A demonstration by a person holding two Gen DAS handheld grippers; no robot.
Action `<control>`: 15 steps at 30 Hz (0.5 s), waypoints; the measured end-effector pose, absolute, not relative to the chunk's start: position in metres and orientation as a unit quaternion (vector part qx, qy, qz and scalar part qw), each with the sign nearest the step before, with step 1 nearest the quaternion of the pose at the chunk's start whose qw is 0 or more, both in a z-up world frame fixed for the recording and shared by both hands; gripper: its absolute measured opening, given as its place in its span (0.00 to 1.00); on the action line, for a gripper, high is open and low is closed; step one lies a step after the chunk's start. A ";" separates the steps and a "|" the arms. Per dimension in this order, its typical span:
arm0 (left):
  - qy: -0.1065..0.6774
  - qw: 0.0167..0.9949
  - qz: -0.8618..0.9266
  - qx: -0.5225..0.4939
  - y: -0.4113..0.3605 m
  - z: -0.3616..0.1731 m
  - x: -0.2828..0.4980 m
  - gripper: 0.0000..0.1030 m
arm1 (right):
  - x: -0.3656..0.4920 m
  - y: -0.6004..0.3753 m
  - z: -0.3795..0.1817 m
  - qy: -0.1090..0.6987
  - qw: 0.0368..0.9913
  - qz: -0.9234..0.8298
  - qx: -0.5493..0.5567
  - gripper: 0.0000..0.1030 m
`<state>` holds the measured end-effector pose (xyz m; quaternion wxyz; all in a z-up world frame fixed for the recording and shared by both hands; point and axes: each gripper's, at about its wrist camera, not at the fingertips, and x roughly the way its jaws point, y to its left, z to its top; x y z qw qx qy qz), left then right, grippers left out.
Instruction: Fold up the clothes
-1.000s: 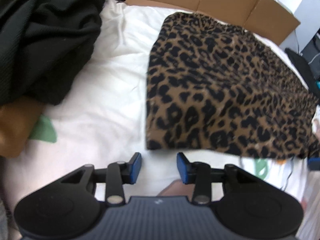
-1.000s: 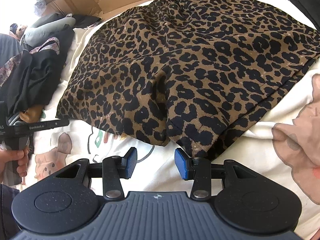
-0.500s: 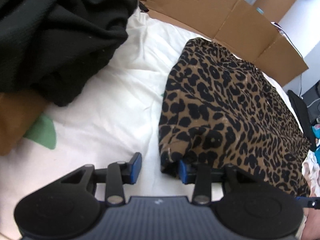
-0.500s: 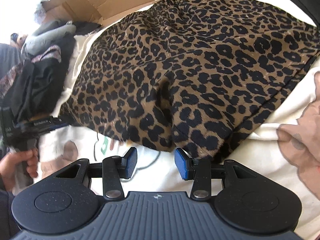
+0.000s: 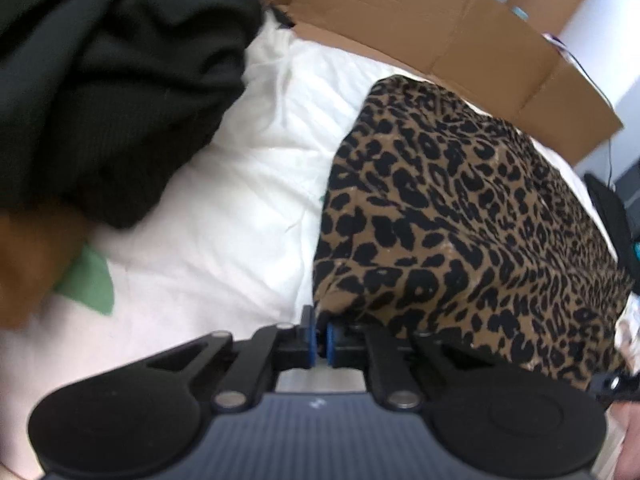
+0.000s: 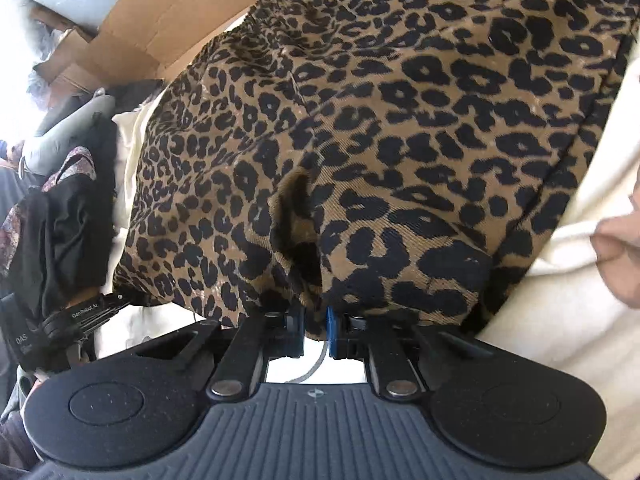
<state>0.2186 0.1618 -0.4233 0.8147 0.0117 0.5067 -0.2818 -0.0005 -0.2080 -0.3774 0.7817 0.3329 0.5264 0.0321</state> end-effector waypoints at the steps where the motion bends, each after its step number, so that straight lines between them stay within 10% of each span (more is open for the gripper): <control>1: 0.504 0.815 -0.285 0.018 0.161 -0.417 0.219 0.05 | 0.000 -0.212 -0.374 0.522 0.781 0.031 0.343 0.08; 15: 0.465 0.833 -0.294 0.065 0.141 -0.348 0.244 0.03 | 0.003 -0.249 -0.334 0.466 0.787 0.013 0.403 0.07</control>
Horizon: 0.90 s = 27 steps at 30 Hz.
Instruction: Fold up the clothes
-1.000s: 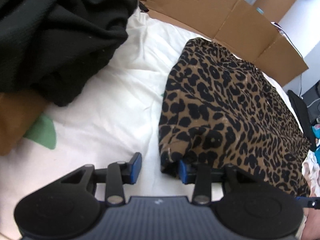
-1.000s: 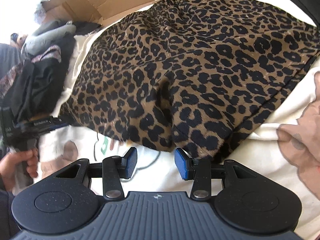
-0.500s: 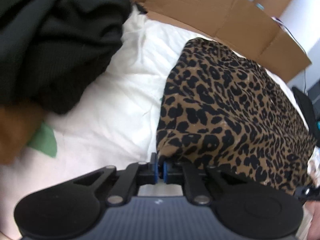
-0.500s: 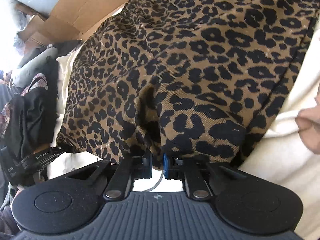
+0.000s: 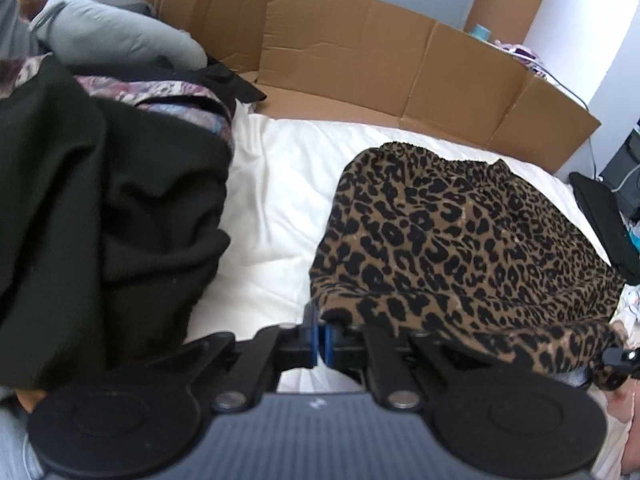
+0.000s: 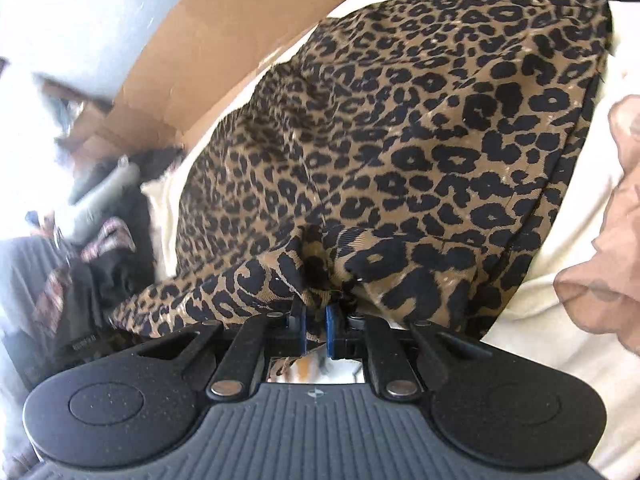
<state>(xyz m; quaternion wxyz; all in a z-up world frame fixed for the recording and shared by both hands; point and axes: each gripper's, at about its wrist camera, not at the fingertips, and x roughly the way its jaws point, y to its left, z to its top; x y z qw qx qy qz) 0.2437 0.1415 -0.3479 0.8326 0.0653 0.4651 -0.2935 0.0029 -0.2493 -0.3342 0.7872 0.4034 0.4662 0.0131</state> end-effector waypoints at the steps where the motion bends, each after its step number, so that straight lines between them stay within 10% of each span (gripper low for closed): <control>1: 0.466 0.832 -0.293 0.068 0.139 -0.349 0.245 0.03 | 0.004 -0.250 -0.333 0.464 0.787 0.011 0.407 0.08; 8: 0.493 0.823 -0.276 0.059 0.140 -0.381 0.251 0.04 | 0.007 -0.241 -0.342 0.508 0.782 0.009 0.362 0.15; 13: 0.502 0.820 -0.271 0.049 0.150 -0.394 0.248 0.04 | -0.005 -0.232 -0.348 0.527 0.783 0.012 0.330 0.42; 27: 0.528 0.810 -0.254 0.022 0.163 -0.420 0.237 0.15 | -0.007 -0.234 -0.374 0.532 0.771 -0.016 0.349 0.43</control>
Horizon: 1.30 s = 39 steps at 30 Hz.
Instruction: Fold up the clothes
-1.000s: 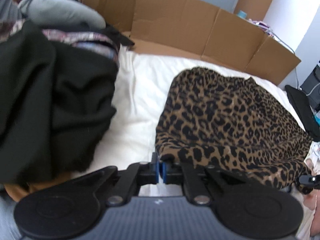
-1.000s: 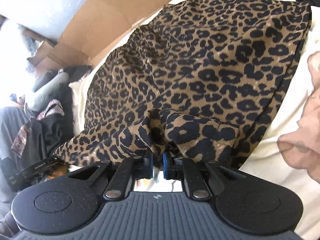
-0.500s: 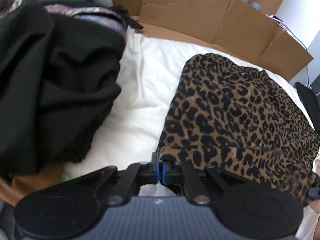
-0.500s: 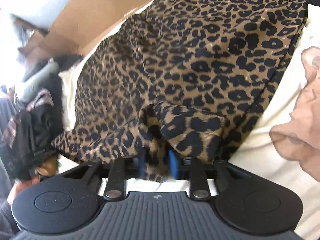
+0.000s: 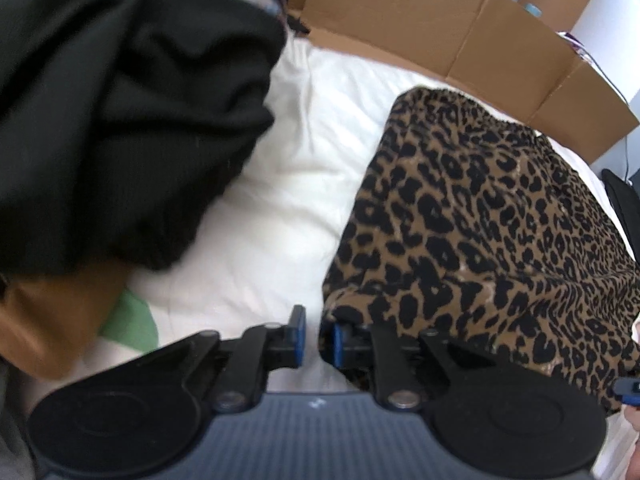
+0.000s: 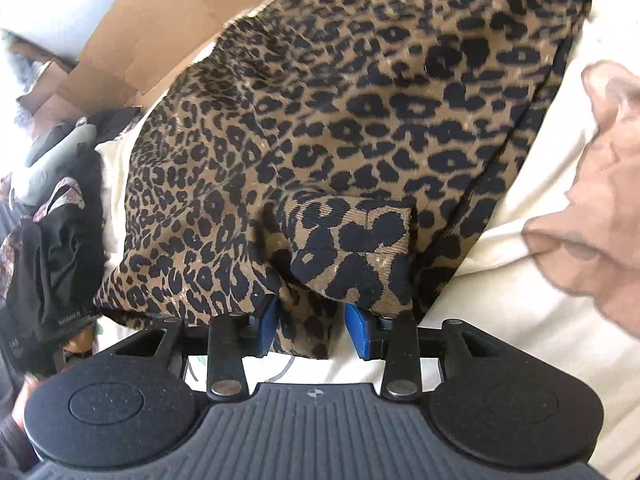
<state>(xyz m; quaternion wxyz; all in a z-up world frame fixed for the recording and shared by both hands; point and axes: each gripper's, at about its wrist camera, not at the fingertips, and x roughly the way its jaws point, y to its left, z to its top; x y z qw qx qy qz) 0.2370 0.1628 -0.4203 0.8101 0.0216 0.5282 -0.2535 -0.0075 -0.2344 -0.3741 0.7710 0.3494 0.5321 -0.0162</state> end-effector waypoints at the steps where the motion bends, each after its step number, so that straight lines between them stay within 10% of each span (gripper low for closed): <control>1: 0.530 0.809 -0.253 0.020 0.163 -0.424 0.235 0.16 | -0.006 -0.234 -0.378 0.536 0.766 -0.018 0.355 0.43; 6: 0.521 0.815 -0.254 0.013 0.168 -0.431 0.227 0.17 | -0.005 -0.230 -0.391 0.544 0.752 -0.020 0.372 0.40; 8: 0.520 0.815 -0.255 0.019 0.168 -0.431 0.225 0.17 | -0.005 -0.229 -0.392 0.546 0.748 -0.016 0.376 0.15; 11: 0.522 0.812 -0.259 0.027 0.168 -0.429 0.222 0.13 | -0.006 -0.229 -0.389 0.549 0.746 -0.009 0.378 0.05; 13: 0.521 0.811 -0.262 0.034 0.169 -0.425 0.219 0.02 | -0.008 -0.229 -0.386 0.548 0.744 -0.004 0.382 0.04; 39: 0.508 0.825 -0.239 0.065 0.176 -0.394 0.219 0.02 | -0.012 -0.208 -0.387 0.606 0.717 0.018 0.345 0.03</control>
